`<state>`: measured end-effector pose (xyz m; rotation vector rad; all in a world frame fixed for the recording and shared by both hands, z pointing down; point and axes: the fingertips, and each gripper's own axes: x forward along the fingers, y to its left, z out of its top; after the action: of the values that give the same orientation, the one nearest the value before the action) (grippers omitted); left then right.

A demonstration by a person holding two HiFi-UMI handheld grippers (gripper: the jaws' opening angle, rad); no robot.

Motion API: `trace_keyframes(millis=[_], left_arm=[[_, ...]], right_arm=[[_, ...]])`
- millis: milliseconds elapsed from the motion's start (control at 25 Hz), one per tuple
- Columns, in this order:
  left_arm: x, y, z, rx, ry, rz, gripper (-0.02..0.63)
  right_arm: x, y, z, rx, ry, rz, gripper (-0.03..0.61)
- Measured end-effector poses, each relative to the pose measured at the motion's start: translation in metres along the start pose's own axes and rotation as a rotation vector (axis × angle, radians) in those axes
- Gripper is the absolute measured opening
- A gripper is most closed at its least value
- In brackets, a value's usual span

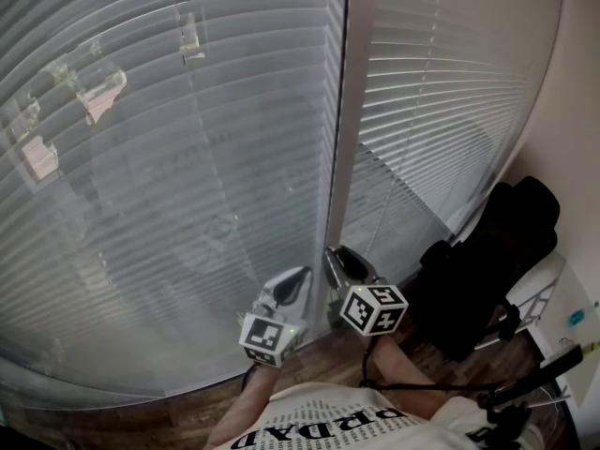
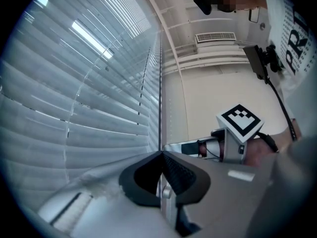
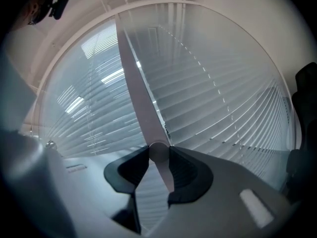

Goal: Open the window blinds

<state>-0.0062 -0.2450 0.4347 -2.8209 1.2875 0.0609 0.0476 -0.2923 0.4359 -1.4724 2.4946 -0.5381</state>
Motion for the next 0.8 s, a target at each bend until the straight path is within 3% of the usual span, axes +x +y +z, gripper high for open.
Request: trace_keyframes(millis=[160,400,560,640,800], left_arm=[[-0.001,-0.001,0.001,0.009,-0.008,-0.004,-0.007],[-0.001,-0.001,0.003,-0.016,-0.001,0.006,-0.006],[0.001,-0.005,0.003,-0.011,-0.008,-0.002,-0.006],[0.001,-0.006,0.002,-0.01,-0.013,-0.006,-0.006],[0.0,-0.004,-0.001,-0.01,-0.006,-0.002,-0.006]], right_arm=[[-0.002,0.001,0.001,-0.16,0.019,-0.016,0.135],[-0.005,0.013,0.006,-0.615,0.063,-0.023,0.137],[0.0,0.019,0.005,-0.858,0.102,-0.041,0.137],[0.001,0.019,0.003,-0.917,0.109,-0.049,0.138],[0.0,0.019,0.003,-0.886,0.084,-0.045,0.136]])
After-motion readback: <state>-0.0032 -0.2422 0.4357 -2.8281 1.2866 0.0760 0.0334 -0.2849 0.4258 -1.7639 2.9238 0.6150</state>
